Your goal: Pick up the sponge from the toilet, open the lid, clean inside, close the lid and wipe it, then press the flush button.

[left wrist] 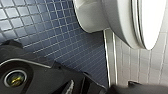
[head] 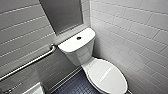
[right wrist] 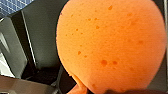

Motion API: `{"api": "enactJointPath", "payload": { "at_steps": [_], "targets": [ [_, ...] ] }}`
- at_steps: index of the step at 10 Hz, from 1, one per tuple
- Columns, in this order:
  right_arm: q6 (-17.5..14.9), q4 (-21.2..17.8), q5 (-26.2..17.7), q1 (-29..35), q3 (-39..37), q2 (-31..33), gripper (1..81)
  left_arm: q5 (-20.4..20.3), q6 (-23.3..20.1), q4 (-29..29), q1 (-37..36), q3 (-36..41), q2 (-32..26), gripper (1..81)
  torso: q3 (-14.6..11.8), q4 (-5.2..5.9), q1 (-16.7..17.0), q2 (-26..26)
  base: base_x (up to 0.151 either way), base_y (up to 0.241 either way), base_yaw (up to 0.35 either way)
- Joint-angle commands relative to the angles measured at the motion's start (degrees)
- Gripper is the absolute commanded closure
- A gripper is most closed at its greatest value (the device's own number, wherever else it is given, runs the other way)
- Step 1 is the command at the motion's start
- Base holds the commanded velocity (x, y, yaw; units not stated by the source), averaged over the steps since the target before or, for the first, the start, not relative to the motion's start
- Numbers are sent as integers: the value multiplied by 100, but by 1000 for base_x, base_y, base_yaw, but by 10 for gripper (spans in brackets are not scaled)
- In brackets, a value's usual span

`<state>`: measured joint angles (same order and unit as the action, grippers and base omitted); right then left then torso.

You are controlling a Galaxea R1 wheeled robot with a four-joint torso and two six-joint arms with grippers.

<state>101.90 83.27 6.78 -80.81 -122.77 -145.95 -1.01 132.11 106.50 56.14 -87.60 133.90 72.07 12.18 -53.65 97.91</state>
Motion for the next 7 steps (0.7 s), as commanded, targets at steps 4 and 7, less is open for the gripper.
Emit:
{"api": "enactJointPath", "payload": {
  "at_steps": [4,7],
  "targets": [
    [5,-92,1106,577,447,1072,811,-31,-19,2420,1484,-750,102,10,0,0,5,0,0,0,0],
    [5,-145,1019,1271,1132,1521,811,-66,-19,2692,1747,-1637,858,10,-2,0,7,0,0,0,0]
  ]
}}
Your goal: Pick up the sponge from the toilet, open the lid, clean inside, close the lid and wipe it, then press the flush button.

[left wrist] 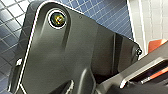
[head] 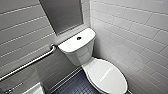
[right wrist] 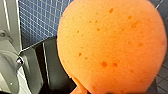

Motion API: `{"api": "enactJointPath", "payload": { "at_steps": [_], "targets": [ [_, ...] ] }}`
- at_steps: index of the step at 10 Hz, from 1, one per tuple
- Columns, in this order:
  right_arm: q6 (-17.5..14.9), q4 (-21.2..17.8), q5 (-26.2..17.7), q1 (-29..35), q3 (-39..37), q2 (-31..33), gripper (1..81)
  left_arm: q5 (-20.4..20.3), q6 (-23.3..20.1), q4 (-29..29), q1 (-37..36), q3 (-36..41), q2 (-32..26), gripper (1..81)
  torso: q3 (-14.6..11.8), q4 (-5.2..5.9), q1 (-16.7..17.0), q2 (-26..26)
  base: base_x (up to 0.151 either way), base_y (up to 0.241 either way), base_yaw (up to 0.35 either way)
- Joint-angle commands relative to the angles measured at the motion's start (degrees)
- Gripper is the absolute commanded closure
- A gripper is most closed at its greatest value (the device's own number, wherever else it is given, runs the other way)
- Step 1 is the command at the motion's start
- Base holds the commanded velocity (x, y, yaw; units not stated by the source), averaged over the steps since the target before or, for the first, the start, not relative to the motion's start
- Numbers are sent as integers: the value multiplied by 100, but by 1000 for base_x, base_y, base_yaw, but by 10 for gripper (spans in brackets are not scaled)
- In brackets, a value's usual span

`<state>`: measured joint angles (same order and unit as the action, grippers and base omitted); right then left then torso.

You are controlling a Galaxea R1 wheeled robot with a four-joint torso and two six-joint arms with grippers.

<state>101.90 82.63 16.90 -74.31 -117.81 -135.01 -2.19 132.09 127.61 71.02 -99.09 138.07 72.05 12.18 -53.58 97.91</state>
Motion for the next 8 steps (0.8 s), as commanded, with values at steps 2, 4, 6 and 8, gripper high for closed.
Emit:
{"api": "enactJointPath", "payload": {
  "at_steps": [2,4,6,8],
  "targets": [
    [23,-54,-468,1282,1446,604,811,35,-25,642,391,-893,740,10,0,0,0,0,0,0,0],
    [5,-36,-2211,1957,3048,901,811,35,-69,642,479,-1156,853,10,0,0,0,0,0,0,0],
    [57,-141,-2672,2493,3816,1208,811,35,-86,651,531,-1331,994,10,0,0,0,0,0,0,0],
    [67,-369,-2944,3162,4563,1526,811,26,-122,642,575,-1718,1241,10,0,0,0,0,0,0,0]
  ]
}}
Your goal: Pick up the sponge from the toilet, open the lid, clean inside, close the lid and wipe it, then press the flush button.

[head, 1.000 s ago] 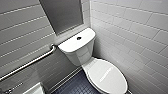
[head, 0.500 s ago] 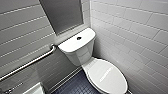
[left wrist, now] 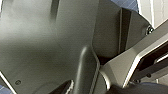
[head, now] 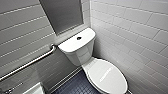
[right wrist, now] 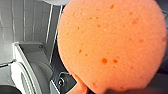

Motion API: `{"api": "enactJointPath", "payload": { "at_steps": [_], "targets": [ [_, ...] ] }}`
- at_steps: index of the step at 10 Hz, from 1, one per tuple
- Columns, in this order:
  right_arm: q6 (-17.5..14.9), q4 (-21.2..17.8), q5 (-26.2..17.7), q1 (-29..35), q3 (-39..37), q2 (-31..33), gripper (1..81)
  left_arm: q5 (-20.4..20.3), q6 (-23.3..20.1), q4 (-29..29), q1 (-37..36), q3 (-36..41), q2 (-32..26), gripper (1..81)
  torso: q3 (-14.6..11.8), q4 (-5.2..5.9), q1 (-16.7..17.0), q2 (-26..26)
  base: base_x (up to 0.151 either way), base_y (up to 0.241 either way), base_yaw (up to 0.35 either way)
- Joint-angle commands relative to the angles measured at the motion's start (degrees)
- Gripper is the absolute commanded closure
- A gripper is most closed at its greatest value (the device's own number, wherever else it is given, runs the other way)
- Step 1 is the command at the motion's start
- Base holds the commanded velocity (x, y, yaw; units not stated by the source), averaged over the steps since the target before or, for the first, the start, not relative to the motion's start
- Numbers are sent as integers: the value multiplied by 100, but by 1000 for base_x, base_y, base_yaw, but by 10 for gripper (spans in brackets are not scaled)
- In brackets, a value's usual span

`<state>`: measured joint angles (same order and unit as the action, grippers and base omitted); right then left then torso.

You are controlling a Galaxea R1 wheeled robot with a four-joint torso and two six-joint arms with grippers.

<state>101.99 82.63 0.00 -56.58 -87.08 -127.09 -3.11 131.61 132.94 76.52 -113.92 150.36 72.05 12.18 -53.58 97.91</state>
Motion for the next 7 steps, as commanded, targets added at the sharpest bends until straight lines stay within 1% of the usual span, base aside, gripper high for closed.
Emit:
{"api": "enactJointPath", "payload": {
  "at_steps": [1,2,3,5,6,7],
  "targets": [
    [58,-414,-1529,1591,1748,779,811,118,-74,109,43,-323,91,10,0,0,0,0,0,0,0],
    [58,-441,-1739,1749,1940,805,811,118,-74,109,43,-367,144,10,0,0,0,0,0,0,0],
    [58,-476,-1819,1837,2073,840,811,118,-83,109,43,-412,188,10,0,0,0,0,0,0,0],
    [58,-660,-2109,2197,2179,787,811,118,-83,118,43,-517,276,10,0,0,0,0,0,0,0],
    [41,-905,-2301,2514,2100,613,811,118,-83,118,43,-587,329,10,0,0,0,0,0,0,0],
    [7,-1062,-2485,2829,1918,369,811,118,-92,118,122,-649,355,10,0,0,0,0,0,0,0]
  ]
}}
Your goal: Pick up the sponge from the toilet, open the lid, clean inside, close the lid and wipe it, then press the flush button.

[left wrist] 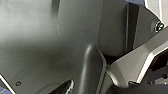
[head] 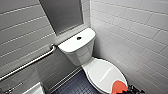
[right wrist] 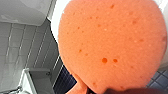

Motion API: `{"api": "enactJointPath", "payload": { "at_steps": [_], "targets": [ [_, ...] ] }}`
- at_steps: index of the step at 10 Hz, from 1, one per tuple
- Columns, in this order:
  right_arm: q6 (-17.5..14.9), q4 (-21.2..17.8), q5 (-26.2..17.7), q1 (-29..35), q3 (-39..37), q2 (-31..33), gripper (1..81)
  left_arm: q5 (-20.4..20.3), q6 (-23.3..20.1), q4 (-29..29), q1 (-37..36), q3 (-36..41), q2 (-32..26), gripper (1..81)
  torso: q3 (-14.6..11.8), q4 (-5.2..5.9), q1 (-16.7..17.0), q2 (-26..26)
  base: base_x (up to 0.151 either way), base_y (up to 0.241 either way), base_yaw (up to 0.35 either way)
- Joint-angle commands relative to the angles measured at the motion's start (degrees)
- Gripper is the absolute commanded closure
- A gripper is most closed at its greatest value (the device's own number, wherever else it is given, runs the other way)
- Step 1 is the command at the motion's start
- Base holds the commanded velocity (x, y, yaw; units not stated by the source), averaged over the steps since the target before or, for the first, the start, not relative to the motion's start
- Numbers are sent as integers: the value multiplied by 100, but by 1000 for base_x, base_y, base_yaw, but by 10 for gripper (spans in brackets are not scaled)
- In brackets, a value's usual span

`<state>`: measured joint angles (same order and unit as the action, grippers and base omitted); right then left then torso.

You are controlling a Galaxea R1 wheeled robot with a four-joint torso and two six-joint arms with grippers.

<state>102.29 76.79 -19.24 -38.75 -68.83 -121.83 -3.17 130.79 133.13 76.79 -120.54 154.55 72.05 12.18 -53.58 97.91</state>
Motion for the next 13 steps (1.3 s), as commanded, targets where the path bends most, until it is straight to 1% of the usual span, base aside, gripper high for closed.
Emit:
{"api": "enactJointPath", "payload": {
  "at_steps": [1,2,3,4,5,6,7,8,9,11,12,13],
  "targets": [
    [-60,-680,-790,1372,-249,-551,811,124,-36,108,226,-101,-29,10,0,0,0,0,0,0,0],
    [-86,-927,-906,1627,-654,-991,811,124,-115,195,377,-277,41,10,0,0,0,0,0,0,0],
    [-218,-1061,-924,1847,-930,-1285,811,132,-133,310,534,-427,129,10,0,0,0,0,0,0,0],
    [-463,-1313,-967,2023,-1329,-1711,811,150,-133,503,675,-646,322,10,2,0,0,-2,0,0,0],
    [-517,-1429,-1029,2156,-1726,-2047,811,150,-133,643,754,-856,497,10,2,0,0,-2,0,0,0],
    [-517,-1447,-1021,2296,-2243,-2425,811,150,-133,714,877,-1077,630,10,2,0,0,-2,0,0,0],
    [-517,-1526,-1021,2472,-2740,-2726,811,159,-133,793,1018,-1174,665,10,2,0,0,-2,0,0,0],
    [-517,-1553,-968,2612,-3141,-2927,811,185,-133,889,1158,-1182,656,10,2,0,0,-2,0,0,0],
    [-517,-1676,-924,2806,-3583,-3113,811,203,-133,1022,1256,-1244,718,10,2,0,0,-2,0,0,0],
    [-508,-1913,-871,3061,-4269,-3324,811,203,-133,1206,1361,-1701,1087,10,2,0,0,-2,0,0,0],
    [-482,-1974,-681,3113,-4600,-3385,811,185,-133,1276,1379,-1982,1272,10,2,0,0,-2,0,0,0],
    [-473,-2114,-400,3149,-4943,-3386,811,159,-133,1276,1387,-2157,1377,10,2,0,0,-2,0,0,0]
  ]
}}
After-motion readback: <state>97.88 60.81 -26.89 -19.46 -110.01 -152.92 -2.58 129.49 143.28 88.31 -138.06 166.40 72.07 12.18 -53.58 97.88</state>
